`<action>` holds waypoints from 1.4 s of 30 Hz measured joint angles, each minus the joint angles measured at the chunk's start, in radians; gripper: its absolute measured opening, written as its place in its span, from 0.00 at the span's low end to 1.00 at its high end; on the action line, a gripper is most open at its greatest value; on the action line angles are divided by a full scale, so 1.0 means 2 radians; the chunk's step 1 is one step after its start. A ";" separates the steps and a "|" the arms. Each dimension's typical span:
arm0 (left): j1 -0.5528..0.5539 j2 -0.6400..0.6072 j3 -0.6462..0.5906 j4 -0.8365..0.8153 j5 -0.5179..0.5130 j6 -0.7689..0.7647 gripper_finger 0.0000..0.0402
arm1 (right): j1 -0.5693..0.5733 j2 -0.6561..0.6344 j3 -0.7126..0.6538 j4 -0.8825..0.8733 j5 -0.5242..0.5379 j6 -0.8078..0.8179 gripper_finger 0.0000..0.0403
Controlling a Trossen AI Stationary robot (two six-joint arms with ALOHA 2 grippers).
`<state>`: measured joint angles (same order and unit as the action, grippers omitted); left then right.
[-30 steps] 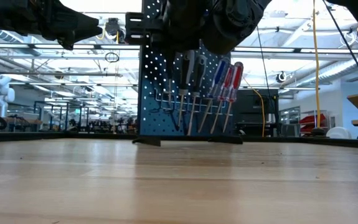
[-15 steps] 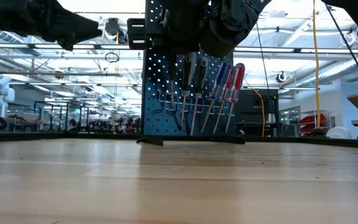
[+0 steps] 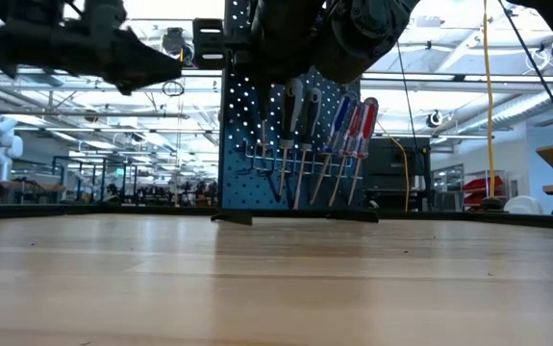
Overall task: Hang tools onto peg board
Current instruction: Hang the black screwdriver on the pegboard
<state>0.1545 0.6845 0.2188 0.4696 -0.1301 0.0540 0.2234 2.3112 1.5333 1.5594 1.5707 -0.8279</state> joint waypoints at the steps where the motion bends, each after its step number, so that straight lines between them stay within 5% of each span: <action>1: 0.019 0.013 0.000 0.017 0.027 -0.008 0.38 | 0.000 0.000 0.000 0.000 0.000 0.000 0.27; 10: 0.117 0.155 0.038 0.104 0.156 -0.011 0.38 | -0.002 0.000 0.000 0.001 0.000 0.002 0.27; 27: 0.132 0.268 0.076 0.172 0.150 -0.011 0.38 | -0.002 0.000 0.000 0.002 0.000 0.002 0.27; 42: 0.110 0.311 0.098 0.138 0.182 -0.024 0.29 | 0.000 0.000 0.000 0.004 0.001 0.002 0.27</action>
<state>0.3738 1.3067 0.4141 0.7460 0.2329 0.0059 0.2237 2.3112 1.5337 1.5669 1.5734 -0.8238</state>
